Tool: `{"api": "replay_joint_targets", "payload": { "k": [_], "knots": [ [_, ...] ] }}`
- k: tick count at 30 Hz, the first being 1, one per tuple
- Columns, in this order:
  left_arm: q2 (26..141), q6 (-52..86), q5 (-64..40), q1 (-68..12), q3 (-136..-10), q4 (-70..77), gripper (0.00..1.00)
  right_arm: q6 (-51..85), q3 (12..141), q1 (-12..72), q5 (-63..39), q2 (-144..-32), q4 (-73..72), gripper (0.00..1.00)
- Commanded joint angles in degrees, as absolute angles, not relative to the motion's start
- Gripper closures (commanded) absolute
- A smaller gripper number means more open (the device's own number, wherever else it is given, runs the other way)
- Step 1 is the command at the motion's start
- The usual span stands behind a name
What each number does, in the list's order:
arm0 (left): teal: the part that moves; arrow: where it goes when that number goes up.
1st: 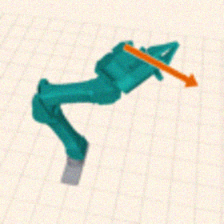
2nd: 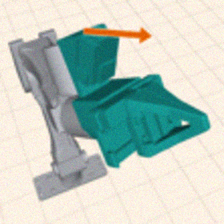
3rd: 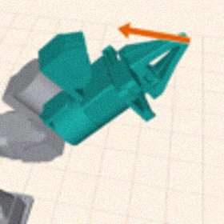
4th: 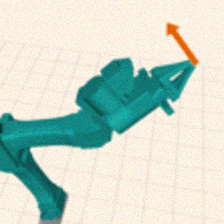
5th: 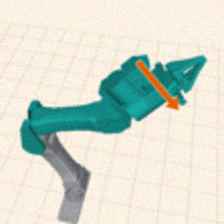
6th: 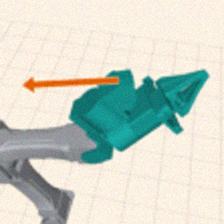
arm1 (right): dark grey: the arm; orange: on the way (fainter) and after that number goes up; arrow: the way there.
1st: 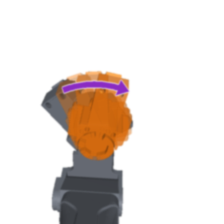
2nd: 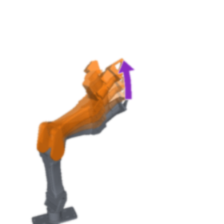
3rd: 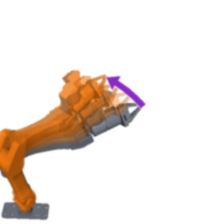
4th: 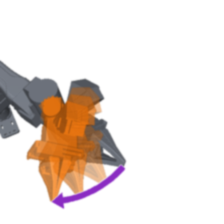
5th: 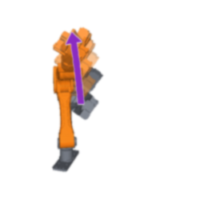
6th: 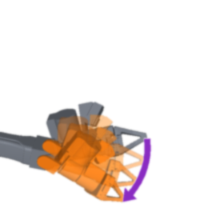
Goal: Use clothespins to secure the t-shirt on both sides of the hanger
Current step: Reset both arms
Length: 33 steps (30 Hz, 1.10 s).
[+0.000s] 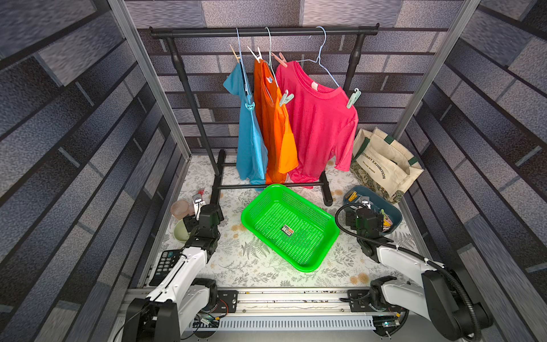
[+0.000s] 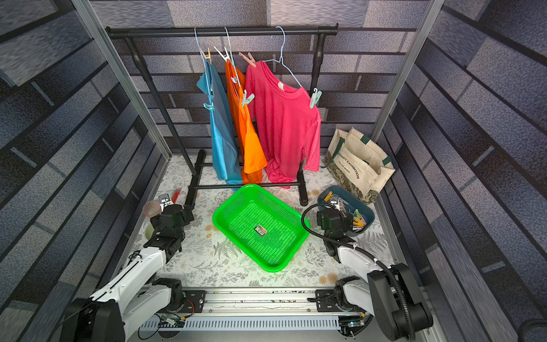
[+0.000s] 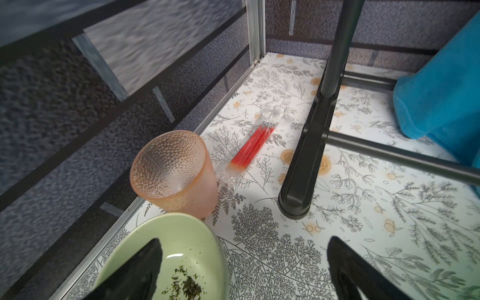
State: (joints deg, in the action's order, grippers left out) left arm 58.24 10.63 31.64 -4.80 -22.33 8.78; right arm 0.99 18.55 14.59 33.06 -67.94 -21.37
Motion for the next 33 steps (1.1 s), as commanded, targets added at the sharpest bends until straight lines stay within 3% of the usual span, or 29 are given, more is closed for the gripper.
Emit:
{"api": "replay_joint_targets", "payload": {
  "k": [1,12,16,18,20,24,26,33],
  "knots": [
    [62.24,9.23,28.48,-3.05,-21.07,16.42,0.00,1.47,20.79,11.80,28.26,-70.03,-26.29,0.00],
    [70.91,5.98,16.68,3.89,-22.63,25.57,0.00,-1.27,21.23,7.10,18.18,-79.39,-43.62,0.00],
    [72.02,6.16,7.82,8.07,-20.93,32.28,0.00,0.13,17.62,5.01,15.62,-90.34,-62.38,0.00],
    [72.79,6.16,3.57,9.50,-20.18,35.60,0.00,-0.27,18.36,4.22,10.20,-86.95,-55.34,0.00],
    [74.17,4.93,0.02,10.15,-20.19,38.11,0.00,-1.60,17.02,3.96,5.43,-88.87,-61.02,0.00],
    [78.14,2.06,-11.26,11.26,-25.49,32.46,0.00,-3.06,17.60,3.36,-0.63,-88.32,-58.71,0.00],
    [78.88,1.77,-11.11,10.70,-26.72,30.98,0.00,-3.32,17.97,3.34,-0.87,-88.05,-57.73,0.00],
    [73.04,7.08,4.37,8.30,-17.78,42.12,0.00,-3.08,17.84,3.31,-0.43,-88.23,-58.10,0.00]
  ]
}}
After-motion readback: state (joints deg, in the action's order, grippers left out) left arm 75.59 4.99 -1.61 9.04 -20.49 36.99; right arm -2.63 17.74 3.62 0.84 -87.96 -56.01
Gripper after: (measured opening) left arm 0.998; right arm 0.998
